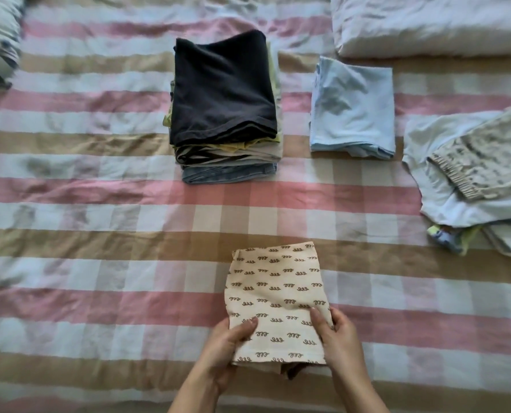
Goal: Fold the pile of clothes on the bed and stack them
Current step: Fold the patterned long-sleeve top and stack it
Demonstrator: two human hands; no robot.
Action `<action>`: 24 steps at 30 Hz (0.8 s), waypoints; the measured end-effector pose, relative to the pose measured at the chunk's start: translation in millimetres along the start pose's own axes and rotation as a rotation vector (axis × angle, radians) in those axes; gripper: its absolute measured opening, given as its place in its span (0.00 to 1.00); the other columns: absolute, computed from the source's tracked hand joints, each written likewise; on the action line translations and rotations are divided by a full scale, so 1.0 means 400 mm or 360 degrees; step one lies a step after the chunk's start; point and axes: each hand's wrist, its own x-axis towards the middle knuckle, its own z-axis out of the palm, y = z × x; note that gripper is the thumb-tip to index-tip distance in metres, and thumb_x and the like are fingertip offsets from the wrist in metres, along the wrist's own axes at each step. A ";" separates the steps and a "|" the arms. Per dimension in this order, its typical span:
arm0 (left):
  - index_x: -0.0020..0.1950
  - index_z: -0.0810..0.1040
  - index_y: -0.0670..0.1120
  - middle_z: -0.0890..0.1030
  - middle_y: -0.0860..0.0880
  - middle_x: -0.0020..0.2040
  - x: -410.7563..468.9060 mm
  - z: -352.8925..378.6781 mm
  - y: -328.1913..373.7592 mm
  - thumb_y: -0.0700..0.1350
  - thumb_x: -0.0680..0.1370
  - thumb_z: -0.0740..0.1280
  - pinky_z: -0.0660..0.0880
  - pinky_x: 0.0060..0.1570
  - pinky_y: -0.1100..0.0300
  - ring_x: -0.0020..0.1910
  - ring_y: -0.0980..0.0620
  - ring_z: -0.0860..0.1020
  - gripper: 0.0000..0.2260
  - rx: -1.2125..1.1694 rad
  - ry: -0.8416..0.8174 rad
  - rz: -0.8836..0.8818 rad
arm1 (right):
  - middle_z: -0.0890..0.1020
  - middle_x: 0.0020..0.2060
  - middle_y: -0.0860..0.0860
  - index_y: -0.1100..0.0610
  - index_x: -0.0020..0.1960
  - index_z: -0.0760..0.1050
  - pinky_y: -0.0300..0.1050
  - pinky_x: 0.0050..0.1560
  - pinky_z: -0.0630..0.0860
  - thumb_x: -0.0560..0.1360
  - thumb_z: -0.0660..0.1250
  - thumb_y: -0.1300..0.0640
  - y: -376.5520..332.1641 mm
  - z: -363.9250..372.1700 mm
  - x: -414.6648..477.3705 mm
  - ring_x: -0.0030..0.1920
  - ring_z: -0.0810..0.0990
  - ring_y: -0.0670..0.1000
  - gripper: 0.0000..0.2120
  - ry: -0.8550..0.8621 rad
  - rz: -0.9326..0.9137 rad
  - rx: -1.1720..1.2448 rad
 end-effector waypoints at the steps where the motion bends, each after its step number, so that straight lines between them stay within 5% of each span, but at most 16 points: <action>1: 0.54 0.74 0.33 0.83 0.35 0.46 -0.006 0.025 0.011 0.34 0.64 0.72 0.81 0.34 0.53 0.39 0.41 0.83 0.19 0.0018 -0.0011 0.0064 | 0.85 0.37 0.53 0.58 0.46 0.79 0.45 0.35 0.77 0.73 0.68 0.54 -0.022 -0.020 -0.001 0.39 0.84 0.53 0.07 -0.0003 -0.0008 0.0024; 6: 0.52 0.76 0.36 0.83 0.37 0.46 -0.013 0.200 0.140 0.36 0.67 0.73 0.80 0.32 0.55 0.40 0.42 0.83 0.16 0.0140 -0.0080 0.0400 | 0.85 0.37 0.52 0.57 0.44 0.79 0.43 0.34 0.78 0.72 0.68 0.53 -0.205 -0.118 0.045 0.37 0.84 0.51 0.07 0.0031 -0.0139 0.0134; 10: 0.52 0.76 0.38 0.84 0.40 0.45 0.030 0.350 0.291 0.34 0.74 0.64 0.80 0.34 0.56 0.39 0.45 0.83 0.08 0.0230 -0.0133 0.0576 | 0.85 0.38 0.56 0.59 0.46 0.78 0.53 0.40 0.78 0.73 0.67 0.52 -0.395 -0.179 0.140 0.39 0.83 0.57 0.10 0.0063 -0.0327 0.0136; 17: 0.51 0.76 0.44 0.85 0.47 0.40 0.168 0.612 0.617 0.30 0.74 0.59 0.80 0.33 0.58 0.37 0.49 0.83 0.13 0.0295 -0.0312 0.0894 | 0.84 0.44 0.55 0.55 0.49 0.77 0.54 0.48 0.79 0.75 0.66 0.51 -0.753 -0.250 0.402 0.46 0.83 0.56 0.09 0.0117 -0.0764 0.0066; 24: 0.52 0.72 0.45 0.79 0.45 0.45 0.413 0.709 0.732 0.31 0.76 0.58 0.79 0.32 0.56 0.38 0.48 0.80 0.11 0.0399 -0.0159 0.0756 | 0.78 0.56 0.53 0.61 0.64 0.70 0.51 0.59 0.74 0.78 0.62 0.59 -0.773 -0.232 0.722 0.55 0.77 0.55 0.15 0.0248 -0.0556 -0.0071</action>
